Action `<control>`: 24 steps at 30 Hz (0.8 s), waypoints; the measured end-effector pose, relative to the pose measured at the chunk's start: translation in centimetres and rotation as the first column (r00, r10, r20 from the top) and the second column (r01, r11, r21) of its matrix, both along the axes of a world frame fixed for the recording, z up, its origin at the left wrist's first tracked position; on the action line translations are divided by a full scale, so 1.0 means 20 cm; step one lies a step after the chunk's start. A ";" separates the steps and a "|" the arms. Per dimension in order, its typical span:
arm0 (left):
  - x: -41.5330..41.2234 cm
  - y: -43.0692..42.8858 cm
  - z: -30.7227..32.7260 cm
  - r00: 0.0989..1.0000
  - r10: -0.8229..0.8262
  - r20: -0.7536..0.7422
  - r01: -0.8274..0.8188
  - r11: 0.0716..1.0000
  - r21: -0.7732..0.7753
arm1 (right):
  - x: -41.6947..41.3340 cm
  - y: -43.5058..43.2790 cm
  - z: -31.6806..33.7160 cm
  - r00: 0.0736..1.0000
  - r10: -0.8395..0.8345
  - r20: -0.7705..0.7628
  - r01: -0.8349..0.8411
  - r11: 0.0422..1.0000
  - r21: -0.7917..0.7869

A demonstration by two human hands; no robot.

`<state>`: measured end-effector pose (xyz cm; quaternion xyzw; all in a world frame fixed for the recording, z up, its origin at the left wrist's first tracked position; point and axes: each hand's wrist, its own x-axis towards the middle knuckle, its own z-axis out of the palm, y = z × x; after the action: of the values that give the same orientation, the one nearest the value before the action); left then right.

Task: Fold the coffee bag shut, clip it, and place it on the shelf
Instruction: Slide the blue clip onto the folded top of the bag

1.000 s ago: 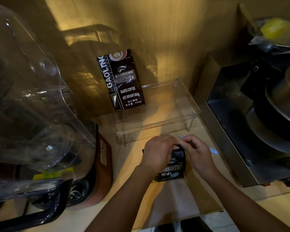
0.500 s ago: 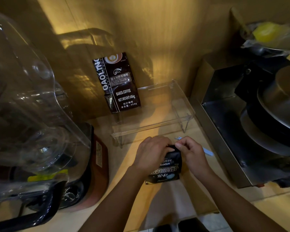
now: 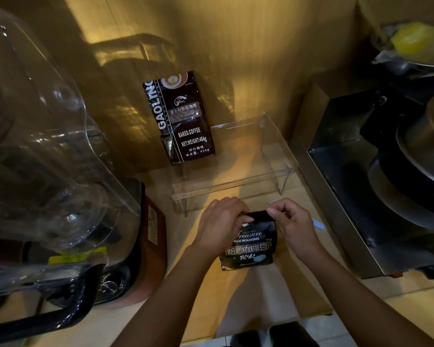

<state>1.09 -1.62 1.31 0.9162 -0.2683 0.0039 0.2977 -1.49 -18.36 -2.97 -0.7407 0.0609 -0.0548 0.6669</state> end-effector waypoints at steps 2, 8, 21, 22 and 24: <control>0.00 0.02 0.01 0.999 0.030 -0.025 -0.031 0.999 -0.041 | 0.01 0.00 0.01 1.000 0.019 0.012 -0.018 1.000 -0.018; 0.00 0.06 0.00 0.966 0.255 -0.039 -0.254 0.967 0.021 | 0.02 0.01 0.00 1.000 0.005 0.013 -0.005 0.999 -0.036; -0.01 0.13 0.00 0.926 0.375 -0.035 -0.375 0.927 0.014 | 0.04 0.02 0.01 0.999 -0.015 0.032 0.017 0.998 -0.054; -0.01 0.13 0.00 0.925 0.380 -0.019 -0.380 0.925 0.013 | 0.04 0.02 0.01 1.000 -0.011 0.028 0.013 0.998 -0.054; 0.00 0.15 0.00 0.929 0.371 -0.002 -0.371 0.929 0.012 | 0.04 0.02 0.01 1.000 -0.009 0.023 0.010 0.999 -0.052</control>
<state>1.06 1.33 1.34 0.9521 -0.0898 0.0563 0.2870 -0.68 -17.88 -2.71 -0.7568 0.0551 -0.0680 0.6478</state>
